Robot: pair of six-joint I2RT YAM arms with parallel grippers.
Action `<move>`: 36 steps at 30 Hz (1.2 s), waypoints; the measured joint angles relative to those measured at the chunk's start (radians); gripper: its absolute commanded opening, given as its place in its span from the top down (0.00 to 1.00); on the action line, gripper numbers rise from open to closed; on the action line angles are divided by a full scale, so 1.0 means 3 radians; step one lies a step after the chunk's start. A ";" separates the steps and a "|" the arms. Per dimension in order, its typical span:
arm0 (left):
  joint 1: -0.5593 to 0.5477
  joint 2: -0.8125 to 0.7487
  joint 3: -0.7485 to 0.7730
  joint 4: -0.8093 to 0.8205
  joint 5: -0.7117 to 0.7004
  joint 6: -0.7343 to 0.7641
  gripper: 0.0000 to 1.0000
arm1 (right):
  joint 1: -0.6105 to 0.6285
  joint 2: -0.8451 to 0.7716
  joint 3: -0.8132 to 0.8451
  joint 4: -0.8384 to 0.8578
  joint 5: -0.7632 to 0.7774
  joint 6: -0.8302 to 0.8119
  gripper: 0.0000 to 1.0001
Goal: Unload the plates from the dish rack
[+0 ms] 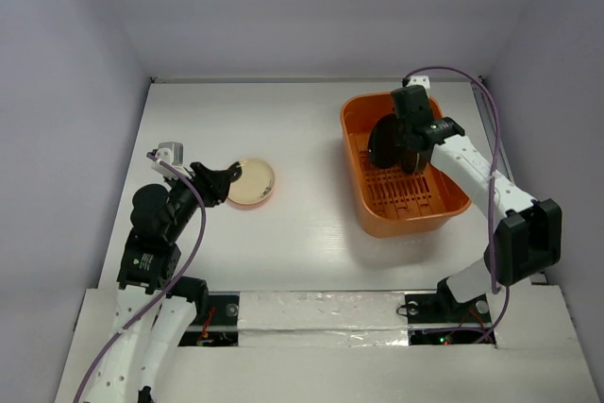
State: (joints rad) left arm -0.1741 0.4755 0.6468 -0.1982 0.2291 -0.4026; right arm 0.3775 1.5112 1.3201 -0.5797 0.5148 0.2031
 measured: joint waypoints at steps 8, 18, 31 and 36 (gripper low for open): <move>0.0000 0.0000 0.0000 0.0000 0.0000 0.0000 0.60 | 0.0011 -0.0420 0.0200 -0.0203 -0.0006 -0.0017 1.00; 0.0000 0.0000 0.0000 0.0001 0.0009 0.0000 0.60 | 0.0309 -0.1180 0.0445 -0.0027 -0.0543 0.0092 1.00; 0.0000 -0.0005 0.0000 0.0001 0.0008 0.0000 0.60 | 0.1404 0.0842 0.0586 0.1072 -0.1671 0.0806 1.00; 0.0000 -0.0009 0.0000 0.0001 0.0009 0.0000 0.60 | 0.1490 0.1436 0.0796 0.1233 -0.1884 0.1100 0.97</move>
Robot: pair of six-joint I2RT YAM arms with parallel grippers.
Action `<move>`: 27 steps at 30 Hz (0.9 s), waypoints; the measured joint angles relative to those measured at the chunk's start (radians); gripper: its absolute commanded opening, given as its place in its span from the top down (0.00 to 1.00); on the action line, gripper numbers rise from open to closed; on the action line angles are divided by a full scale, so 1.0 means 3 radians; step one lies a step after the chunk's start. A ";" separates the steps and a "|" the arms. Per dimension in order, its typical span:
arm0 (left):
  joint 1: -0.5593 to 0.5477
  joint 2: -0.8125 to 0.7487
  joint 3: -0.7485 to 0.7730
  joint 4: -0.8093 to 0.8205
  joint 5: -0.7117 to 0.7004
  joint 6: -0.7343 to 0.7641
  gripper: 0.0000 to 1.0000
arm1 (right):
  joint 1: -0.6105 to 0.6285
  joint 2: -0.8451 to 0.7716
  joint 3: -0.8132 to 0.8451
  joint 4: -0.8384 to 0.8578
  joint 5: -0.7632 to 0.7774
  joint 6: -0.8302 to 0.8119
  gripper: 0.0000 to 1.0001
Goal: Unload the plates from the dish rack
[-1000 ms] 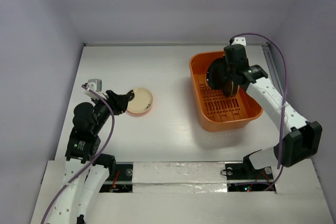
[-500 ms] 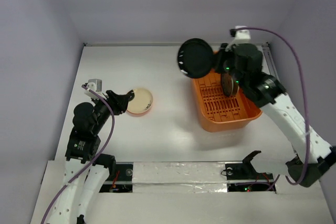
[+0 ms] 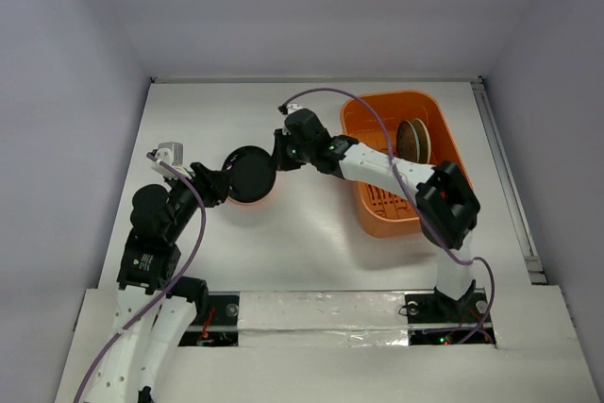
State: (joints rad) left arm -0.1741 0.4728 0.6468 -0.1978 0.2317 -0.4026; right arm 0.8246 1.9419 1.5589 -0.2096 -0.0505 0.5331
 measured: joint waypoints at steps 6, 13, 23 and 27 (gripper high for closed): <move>0.0000 -0.0023 0.0000 0.0001 0.0000 0.0000 0.60 | -0.0001 0.0313 0.0106 0.0230 -0.0022 0.0272 0.92; 0.0000 -0.0024 0.0000 0.0001 0.0000 0.0000 0.60 | -0.0019 0.0561 0.0106 0.0341 -0.0018 0.0431 0.83; 0.0000 -0.0025 0.0000 0.0001 0.0000 0.0000 0.60 | -0.0022 0.0548 0.0093 0.0332 0.0072 0.0422 0.24; 0.0000 -0.0036 0.0000 0.0001 -0.0001 0.0000 0.60 | -0.0022 0.0343 0.0003 0.0187 0.0149 0.0292 0.19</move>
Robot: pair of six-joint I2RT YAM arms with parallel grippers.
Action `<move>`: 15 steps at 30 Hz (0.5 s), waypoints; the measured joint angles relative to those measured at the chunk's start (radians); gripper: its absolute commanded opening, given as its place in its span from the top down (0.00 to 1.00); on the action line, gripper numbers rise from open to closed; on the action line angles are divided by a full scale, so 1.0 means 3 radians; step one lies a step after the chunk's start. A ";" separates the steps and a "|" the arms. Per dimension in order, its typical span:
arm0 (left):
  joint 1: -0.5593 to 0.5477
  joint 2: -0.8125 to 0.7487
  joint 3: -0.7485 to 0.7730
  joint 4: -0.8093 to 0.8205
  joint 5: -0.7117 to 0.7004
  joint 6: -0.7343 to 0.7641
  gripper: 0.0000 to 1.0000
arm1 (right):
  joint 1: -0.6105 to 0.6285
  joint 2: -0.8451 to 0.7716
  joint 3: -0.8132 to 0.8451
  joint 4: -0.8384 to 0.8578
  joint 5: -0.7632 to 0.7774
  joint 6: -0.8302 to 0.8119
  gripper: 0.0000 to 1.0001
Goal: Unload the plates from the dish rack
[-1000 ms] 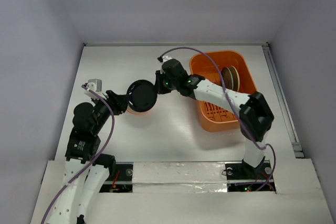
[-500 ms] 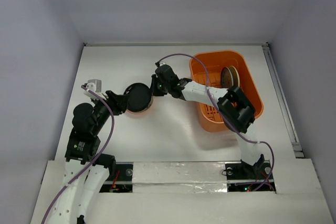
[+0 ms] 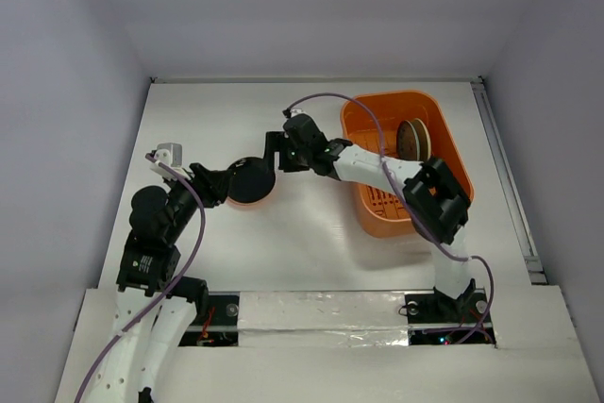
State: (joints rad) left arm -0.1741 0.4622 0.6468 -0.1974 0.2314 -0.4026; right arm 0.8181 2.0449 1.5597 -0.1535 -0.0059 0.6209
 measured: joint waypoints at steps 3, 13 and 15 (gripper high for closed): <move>0.0000 -0.0017 0.0000 0.0000 0.0000 0.0000 0.60 | 0.0000 -0.0304 -0.0079 -0.0144 0.0163 -0.0151 0.40; -0.0001 -0.0057 -0.0005 0.0000 0.0000 0.0000 0.60 | -0.0108 -0.1876 -0.0552 -0.0679 0.1572 -0.0777 1.00; -0.0001 -0.0064 -0.0006 0.0000 0.0000 0.0000 0.60 | -0.0296 -0.2152 -0.0661 -0.0792 0.1797 -0.0894 0.96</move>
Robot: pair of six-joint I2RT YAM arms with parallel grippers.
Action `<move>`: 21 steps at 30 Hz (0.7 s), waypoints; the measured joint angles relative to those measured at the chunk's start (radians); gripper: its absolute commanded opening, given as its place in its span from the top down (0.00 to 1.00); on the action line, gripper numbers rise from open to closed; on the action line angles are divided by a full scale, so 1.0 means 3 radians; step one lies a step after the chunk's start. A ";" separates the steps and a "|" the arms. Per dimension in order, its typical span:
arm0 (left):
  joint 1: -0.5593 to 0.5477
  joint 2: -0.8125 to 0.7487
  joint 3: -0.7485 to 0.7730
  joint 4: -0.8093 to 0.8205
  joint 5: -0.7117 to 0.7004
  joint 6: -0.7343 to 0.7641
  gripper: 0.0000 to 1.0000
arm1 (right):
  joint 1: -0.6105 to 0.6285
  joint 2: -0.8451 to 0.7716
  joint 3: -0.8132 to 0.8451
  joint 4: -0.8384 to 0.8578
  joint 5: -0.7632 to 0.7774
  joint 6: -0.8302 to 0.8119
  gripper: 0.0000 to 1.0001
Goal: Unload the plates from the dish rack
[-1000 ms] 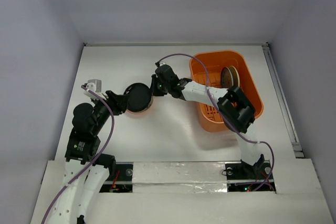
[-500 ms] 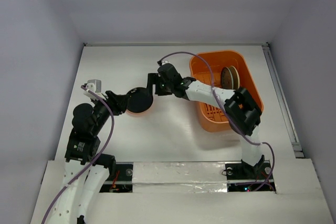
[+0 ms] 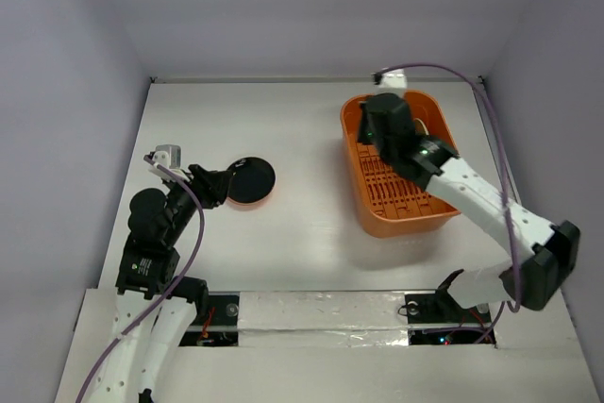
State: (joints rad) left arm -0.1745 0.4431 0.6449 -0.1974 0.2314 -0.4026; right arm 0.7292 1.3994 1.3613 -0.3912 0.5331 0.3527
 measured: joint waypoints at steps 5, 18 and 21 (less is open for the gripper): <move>0.0000 -0.0003 0.0000 0.0000 0.0000 0.0000 0.60 | -0.0708 -0.0430 -0.0238 -0.0272 0.0314 -0.0211 0.56; 0.0000 -0.0001 -0.0004 0.0001 0.0001 0.0000 0.60 | -0.1130 0.0174 -0.0287 -0.0706 0.0308 -0.0495 0.55; -0.0013 -0.0001 -0.0013 0.0003 0.0000 -0.0001 0.60 | -0.1153 0.0309 -0.0272 -0.0721 0.0285 -0.0519 0.56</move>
State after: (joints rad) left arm -0.1783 0.4427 0.6411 -0.1967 0.2314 -0.4030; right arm 0.3832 1.4921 1.2797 -0.6075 0.6186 0.1970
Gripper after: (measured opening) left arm 0.397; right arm 0.446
